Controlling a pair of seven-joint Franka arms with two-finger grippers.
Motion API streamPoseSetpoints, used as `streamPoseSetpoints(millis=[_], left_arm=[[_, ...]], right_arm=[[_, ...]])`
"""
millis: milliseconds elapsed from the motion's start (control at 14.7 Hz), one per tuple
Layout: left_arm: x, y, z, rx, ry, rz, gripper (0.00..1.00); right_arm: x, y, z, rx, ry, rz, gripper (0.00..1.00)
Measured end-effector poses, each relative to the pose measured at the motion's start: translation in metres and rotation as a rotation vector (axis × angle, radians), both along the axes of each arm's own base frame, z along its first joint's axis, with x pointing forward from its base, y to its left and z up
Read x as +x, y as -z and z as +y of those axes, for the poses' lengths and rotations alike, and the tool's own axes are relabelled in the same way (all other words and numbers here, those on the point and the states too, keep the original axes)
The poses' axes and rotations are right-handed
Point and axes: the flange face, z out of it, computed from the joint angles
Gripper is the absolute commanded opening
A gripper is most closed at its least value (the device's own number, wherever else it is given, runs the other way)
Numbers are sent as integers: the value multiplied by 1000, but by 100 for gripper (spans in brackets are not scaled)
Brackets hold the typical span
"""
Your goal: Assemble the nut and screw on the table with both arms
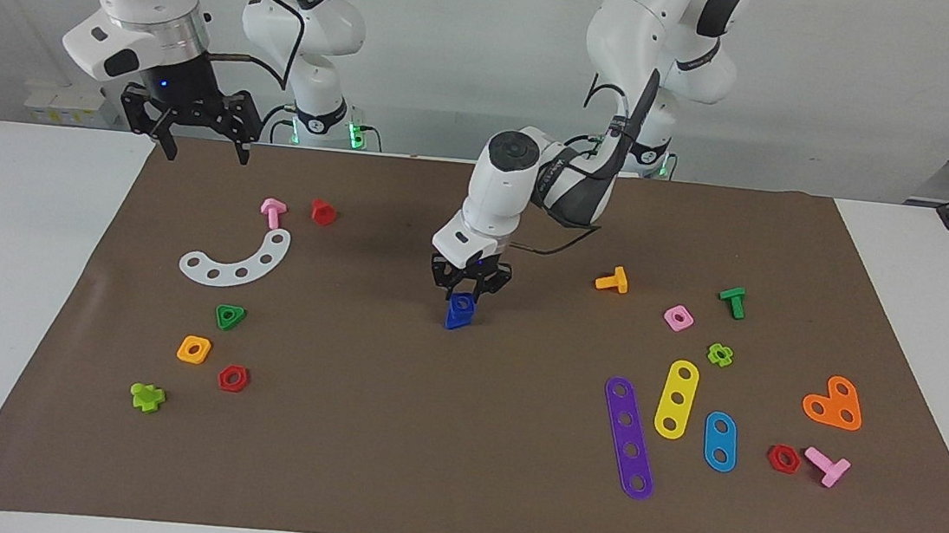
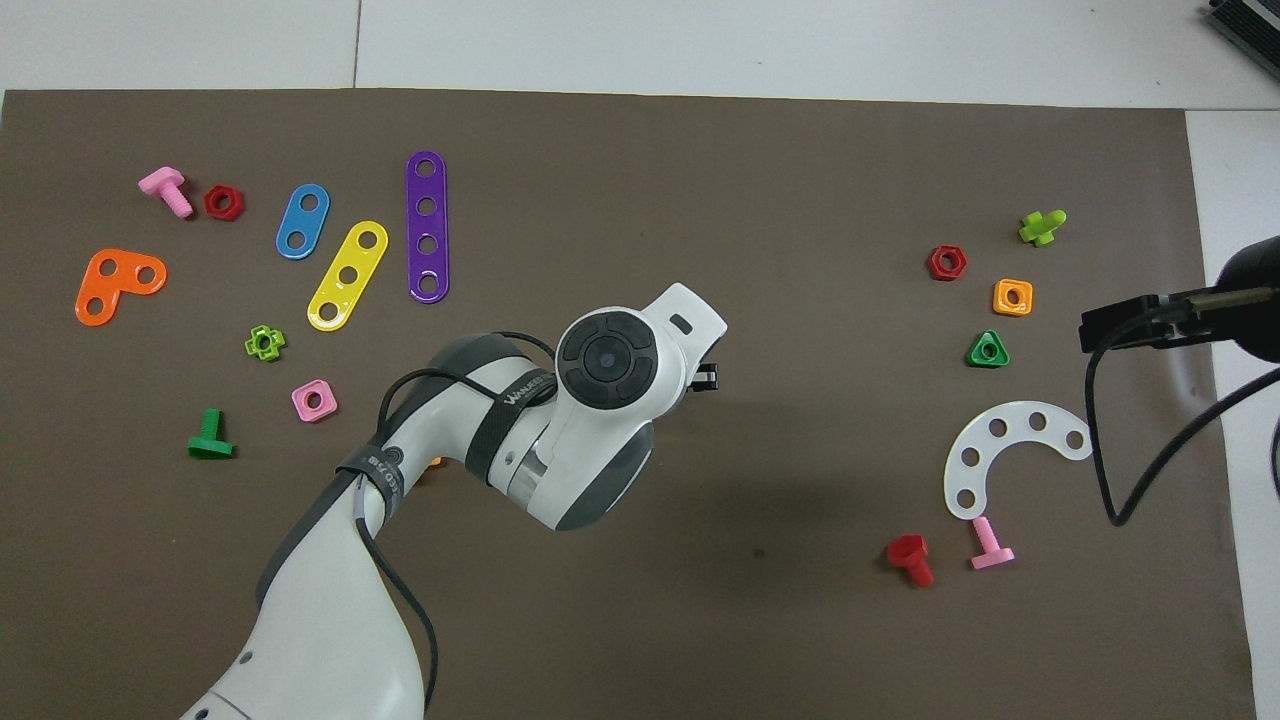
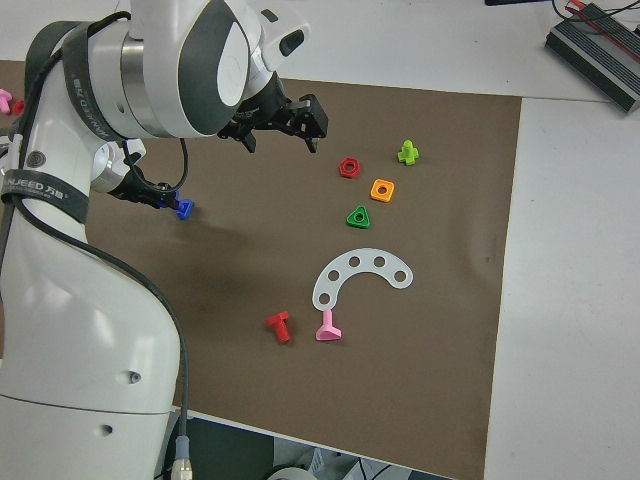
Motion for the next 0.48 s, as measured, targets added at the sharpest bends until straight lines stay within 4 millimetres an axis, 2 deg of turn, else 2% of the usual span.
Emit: streamPoseSetpoints(millis=[478], left_arm=[[13, -9, -2, -32, -22, -25, 12]], right_arm=[[0, 3, 3, 25, -2, 12, 100]])
